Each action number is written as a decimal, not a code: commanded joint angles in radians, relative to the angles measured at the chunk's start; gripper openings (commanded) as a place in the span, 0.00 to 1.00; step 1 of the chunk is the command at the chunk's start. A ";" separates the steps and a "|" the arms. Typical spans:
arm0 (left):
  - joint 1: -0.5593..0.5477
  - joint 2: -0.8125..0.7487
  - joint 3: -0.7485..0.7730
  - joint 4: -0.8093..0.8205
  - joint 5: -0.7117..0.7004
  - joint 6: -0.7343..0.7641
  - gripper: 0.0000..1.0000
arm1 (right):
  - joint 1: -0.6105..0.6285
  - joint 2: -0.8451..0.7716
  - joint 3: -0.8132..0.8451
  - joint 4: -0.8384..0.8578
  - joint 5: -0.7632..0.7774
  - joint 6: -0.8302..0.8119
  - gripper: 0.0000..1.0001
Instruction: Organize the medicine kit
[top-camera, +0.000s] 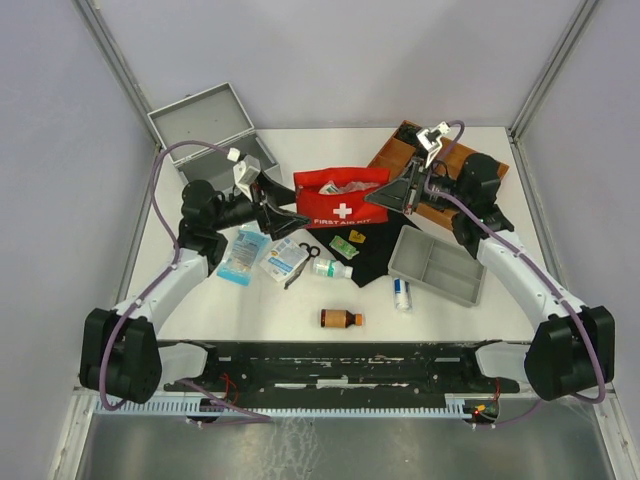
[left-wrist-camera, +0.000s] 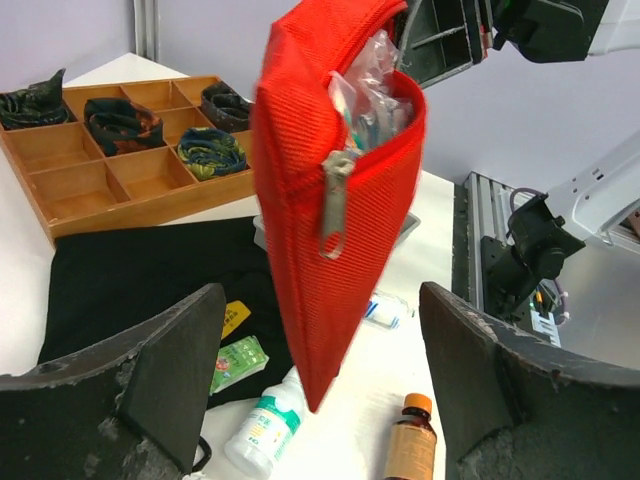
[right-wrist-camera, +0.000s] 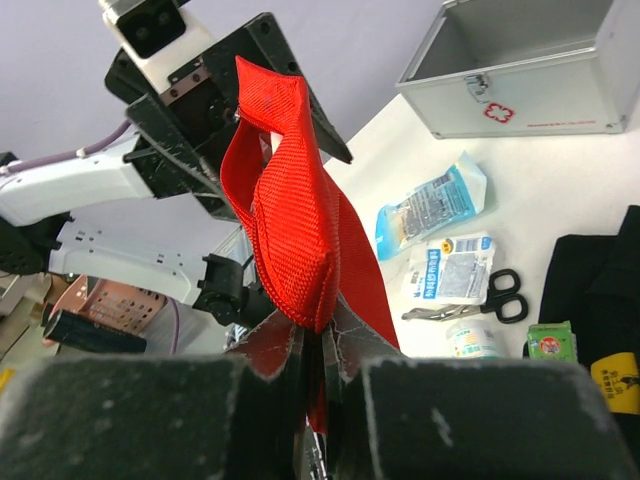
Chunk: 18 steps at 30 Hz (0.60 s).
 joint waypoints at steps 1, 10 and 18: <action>-0.008 0.031 0.011 0.151 0.062 -0.108 0.82 | 0.025 0.000 0.004 0.103 -0.052 0.013 0.08; -0.015 0.027 -0.007 0.179 0.081 -0.116 0.61 | 0.052 0.036 0.026 0.004 -0.050 -0.070 0.09; -0.015 -0.036 -0.066 0.168 0.085 -0.070 0.67 | 0.046 0.033 0.038 -0.027 -0.013 -0.086 0.07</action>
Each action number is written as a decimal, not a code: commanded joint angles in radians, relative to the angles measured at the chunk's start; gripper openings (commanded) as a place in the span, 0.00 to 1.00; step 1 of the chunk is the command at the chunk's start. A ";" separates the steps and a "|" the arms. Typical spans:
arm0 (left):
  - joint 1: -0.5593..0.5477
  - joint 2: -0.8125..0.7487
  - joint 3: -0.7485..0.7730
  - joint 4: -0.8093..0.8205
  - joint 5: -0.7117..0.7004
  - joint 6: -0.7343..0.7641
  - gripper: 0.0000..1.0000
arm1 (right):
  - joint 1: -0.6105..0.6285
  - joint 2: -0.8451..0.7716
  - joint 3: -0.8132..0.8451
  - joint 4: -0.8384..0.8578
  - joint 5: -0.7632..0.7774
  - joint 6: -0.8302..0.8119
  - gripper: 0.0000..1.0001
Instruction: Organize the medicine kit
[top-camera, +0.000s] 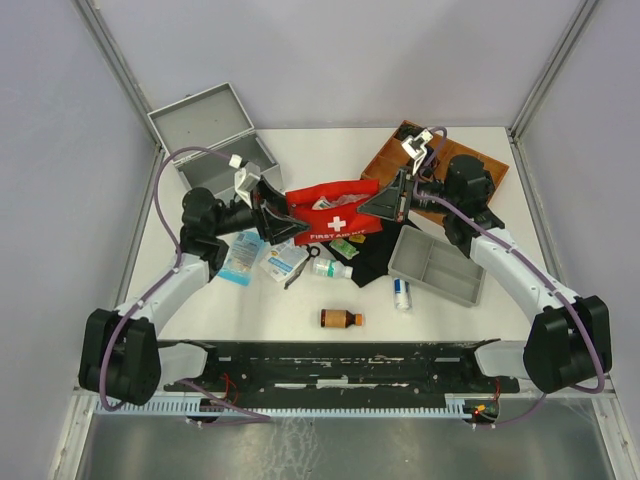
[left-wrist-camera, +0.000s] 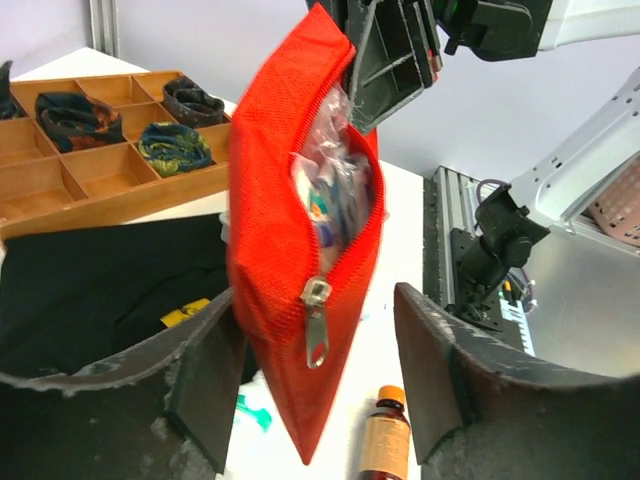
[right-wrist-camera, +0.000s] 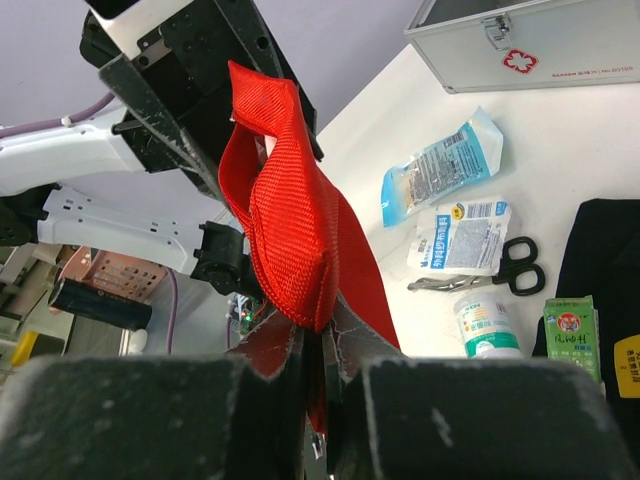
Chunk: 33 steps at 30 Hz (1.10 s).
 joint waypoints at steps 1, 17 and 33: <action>-0.003 -0.064 -0.029 0.047 0.025 0.020 0.70 | -0.004 -0.009 0.040 0.053 0.009 0.000 0.07; -0.004 -0.086 -0.065 0.119 0.045 0.000 0.49 | -0.017 -0.009 0.020 0.117 0.010 0.056 0.06; -0.004 -0.126 -0.074 0.118 0.054 0.011 0.25 | -0.027 0.033 0.051 0.024 0.009 -0.018 0.10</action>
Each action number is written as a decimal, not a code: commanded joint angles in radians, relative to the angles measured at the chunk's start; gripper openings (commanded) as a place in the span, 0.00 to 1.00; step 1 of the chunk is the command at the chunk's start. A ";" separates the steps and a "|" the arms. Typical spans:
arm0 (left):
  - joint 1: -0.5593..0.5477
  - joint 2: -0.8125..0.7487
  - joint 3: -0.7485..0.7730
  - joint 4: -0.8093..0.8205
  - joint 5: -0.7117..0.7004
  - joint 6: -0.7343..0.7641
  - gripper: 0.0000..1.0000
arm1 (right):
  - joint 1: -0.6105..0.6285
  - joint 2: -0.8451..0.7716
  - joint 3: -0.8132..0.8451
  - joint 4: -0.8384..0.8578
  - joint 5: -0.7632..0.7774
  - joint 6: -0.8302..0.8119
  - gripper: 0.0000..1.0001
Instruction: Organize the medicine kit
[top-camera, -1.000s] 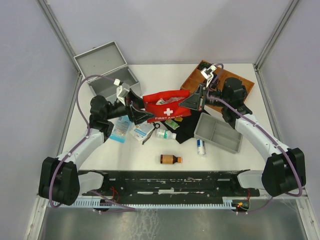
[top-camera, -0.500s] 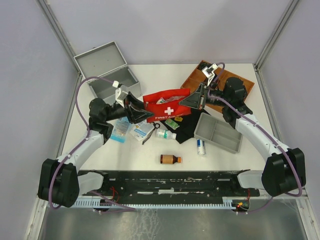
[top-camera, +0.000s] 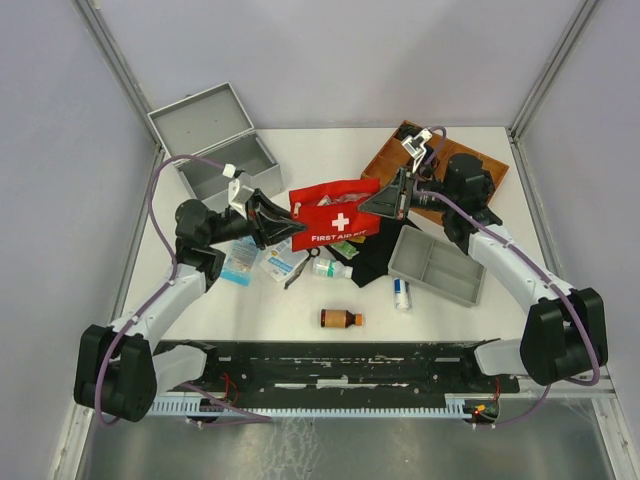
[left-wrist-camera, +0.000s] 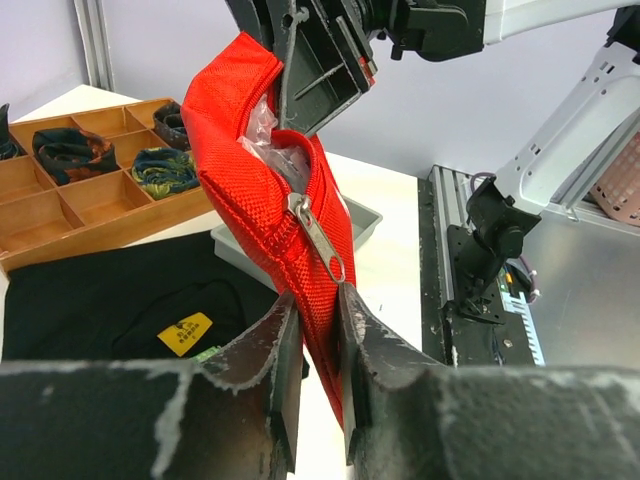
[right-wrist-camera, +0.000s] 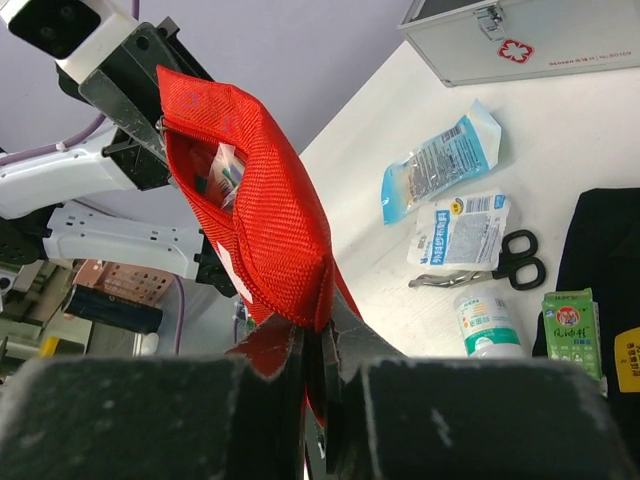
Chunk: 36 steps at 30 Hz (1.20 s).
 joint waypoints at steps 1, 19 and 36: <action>-0.003 -0.026 0.001 0.047 0.026 0.005 0.22 | -0.007 -0.006 0.053 -0.015 0.018 -0.071 0.12; -0.015 -0.064 0.039 -0.272 -0.255 0.220 0.03 | 0.004 -0.027 0.376 -0.733 0.309 -0.554 0.82; -0.150 -0.030 0.066 -0.382 -0.406 0.360 0.03 | 0.339 0.104 0.477 -0.657 0.330 -0.539 0.57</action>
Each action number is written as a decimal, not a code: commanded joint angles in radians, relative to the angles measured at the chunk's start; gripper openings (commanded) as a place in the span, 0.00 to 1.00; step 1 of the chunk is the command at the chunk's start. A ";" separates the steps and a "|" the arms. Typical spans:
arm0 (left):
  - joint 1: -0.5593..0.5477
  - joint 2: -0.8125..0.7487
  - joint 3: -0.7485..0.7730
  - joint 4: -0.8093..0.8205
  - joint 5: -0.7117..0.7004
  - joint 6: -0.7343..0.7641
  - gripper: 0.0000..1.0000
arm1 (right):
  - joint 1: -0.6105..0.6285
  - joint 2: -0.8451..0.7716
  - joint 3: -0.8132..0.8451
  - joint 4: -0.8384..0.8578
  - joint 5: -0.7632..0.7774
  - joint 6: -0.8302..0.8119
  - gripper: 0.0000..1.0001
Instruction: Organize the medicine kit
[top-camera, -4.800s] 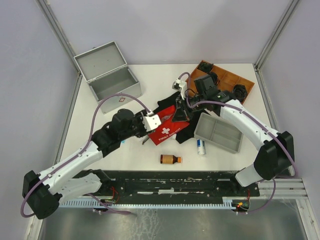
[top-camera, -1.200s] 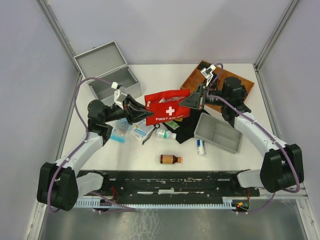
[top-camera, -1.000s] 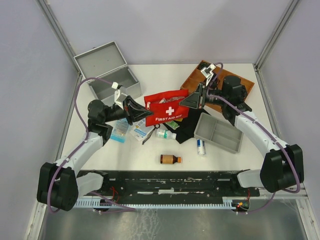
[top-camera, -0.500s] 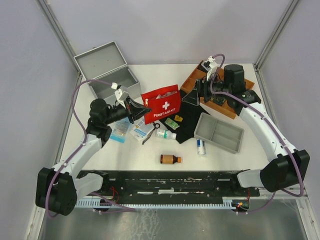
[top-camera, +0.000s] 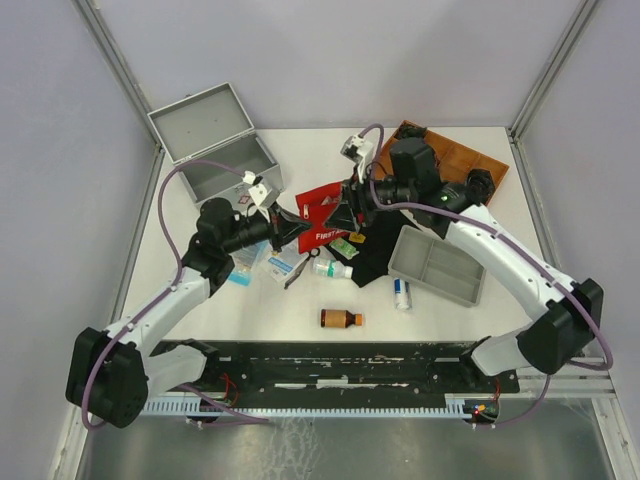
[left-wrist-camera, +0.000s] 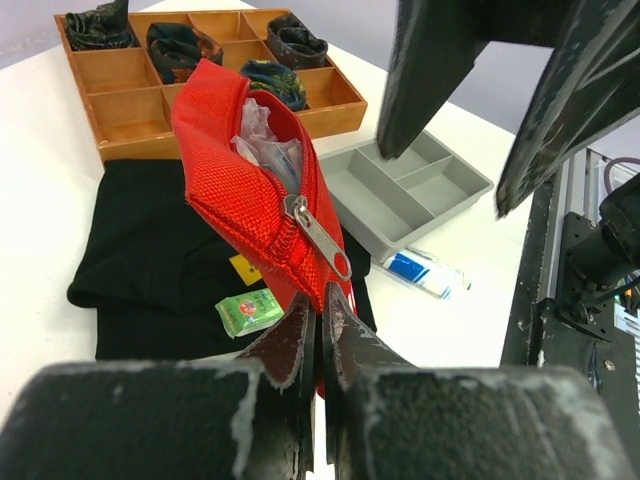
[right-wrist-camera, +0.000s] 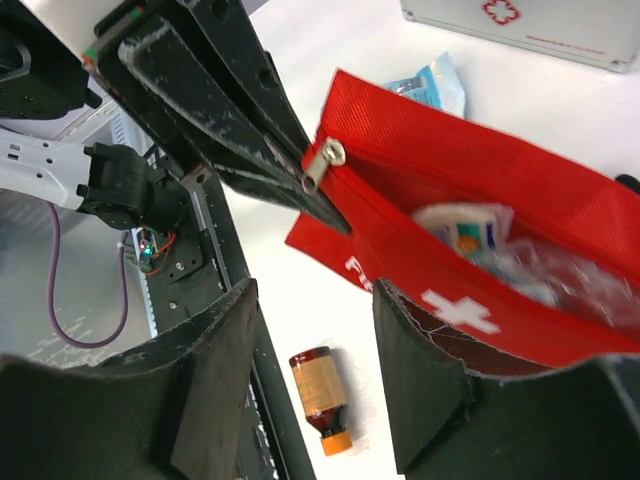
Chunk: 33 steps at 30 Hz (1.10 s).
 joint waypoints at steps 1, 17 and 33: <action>-0.028 0.006 0.047 0.022 -0.031 0.069 0.03 | 0.046 0.065 0.083 0.059 -0.015 0.031 0.56; -0.084 0.005 0.032 0.013 -0.051 0.129 0.03 | 0.099 0.174 0.173 0.014 0.114 0.034 0.47; -0.134 -0.006 0.016 0.004 -0.057 0.213 0.03 | 0.109 0.210 0.194 -0.027 0.181 0.013 0.31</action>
